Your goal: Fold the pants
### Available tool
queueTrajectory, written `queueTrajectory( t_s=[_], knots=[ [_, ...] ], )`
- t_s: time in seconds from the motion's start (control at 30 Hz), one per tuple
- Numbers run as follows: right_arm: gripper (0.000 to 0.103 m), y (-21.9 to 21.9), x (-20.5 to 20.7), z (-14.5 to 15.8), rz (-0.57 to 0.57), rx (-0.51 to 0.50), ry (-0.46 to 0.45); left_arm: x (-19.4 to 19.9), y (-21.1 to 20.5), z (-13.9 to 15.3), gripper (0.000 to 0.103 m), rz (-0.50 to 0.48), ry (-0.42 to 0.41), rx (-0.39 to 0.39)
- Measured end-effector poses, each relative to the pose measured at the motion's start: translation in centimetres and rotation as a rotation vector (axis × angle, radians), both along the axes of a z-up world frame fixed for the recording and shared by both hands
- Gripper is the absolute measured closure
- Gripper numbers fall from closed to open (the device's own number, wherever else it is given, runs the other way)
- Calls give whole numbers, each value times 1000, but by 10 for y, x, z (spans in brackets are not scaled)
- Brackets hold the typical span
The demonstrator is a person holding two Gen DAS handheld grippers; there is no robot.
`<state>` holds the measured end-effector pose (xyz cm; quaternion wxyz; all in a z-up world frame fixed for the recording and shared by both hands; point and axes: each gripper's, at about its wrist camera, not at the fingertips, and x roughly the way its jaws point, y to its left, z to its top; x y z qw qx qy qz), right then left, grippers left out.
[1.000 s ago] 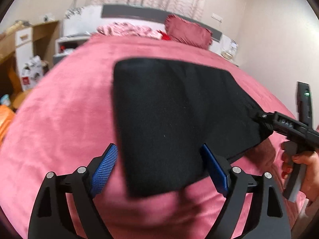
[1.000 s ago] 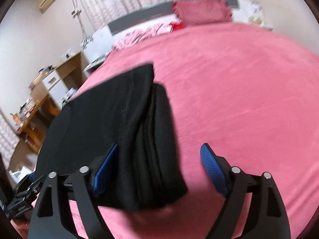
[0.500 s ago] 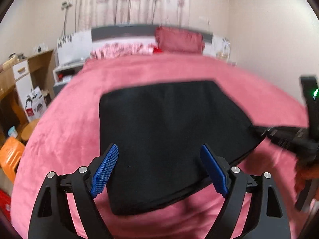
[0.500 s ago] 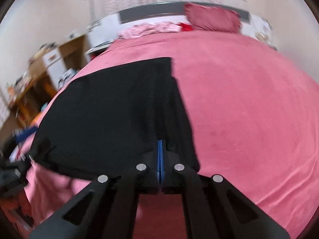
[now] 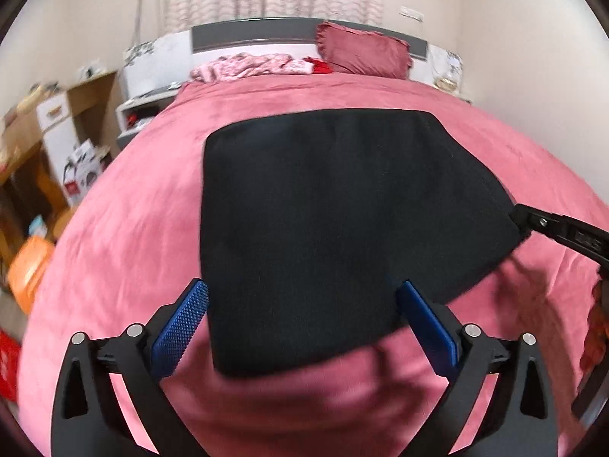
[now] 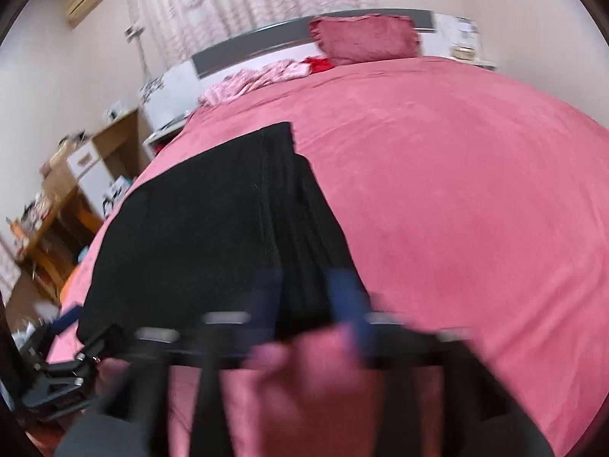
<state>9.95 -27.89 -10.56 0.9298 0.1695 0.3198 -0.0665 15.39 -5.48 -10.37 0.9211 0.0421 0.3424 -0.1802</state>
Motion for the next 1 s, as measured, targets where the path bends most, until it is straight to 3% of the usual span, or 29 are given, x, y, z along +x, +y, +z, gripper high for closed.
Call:
queueTrajectory(
  t_s=[0.07, 0.2, 0.3, 0.43, 0.53, 0.6, 0.73, 0.9, 1.0],
  knots=[
    [24, 8, -21, -1, 1, 24, -13, -12, 7, -10, 4, 42, 52, -18],
    [21, 30, -48, -19, 41, -14, 60, -36, 23, -31, 4, 117, 161, -69],
    [12, 40, -56, -32, 71, -53, 117, -49, 31, -31, 4, 135, 161, -87],
    [2, 46, -65, -38, 90, -86, 154, -67, 29, -24, 4, 160, 147, -5],
    [2, 48, -70, -32, 82, -117, 147, -80, 25, -19, 4, 176, 155, 89],
    [2, 50, -79, -25, 63, -127, 132, -89, 28, -15, 4, 171, 131, 107],
    [2, 57, -96, -5, 35, -167, 74, -109, 35, 9, 4, 200, 36, 74],
    [2, 74, -119, 15, 26, -240, 1, -119, 39, 33, 4, 199, -14, 34],
    [2, 79, -128, 28, 10, -263, -41, -131, 36, 42, 4, 190, -63, 52]
  ],
)
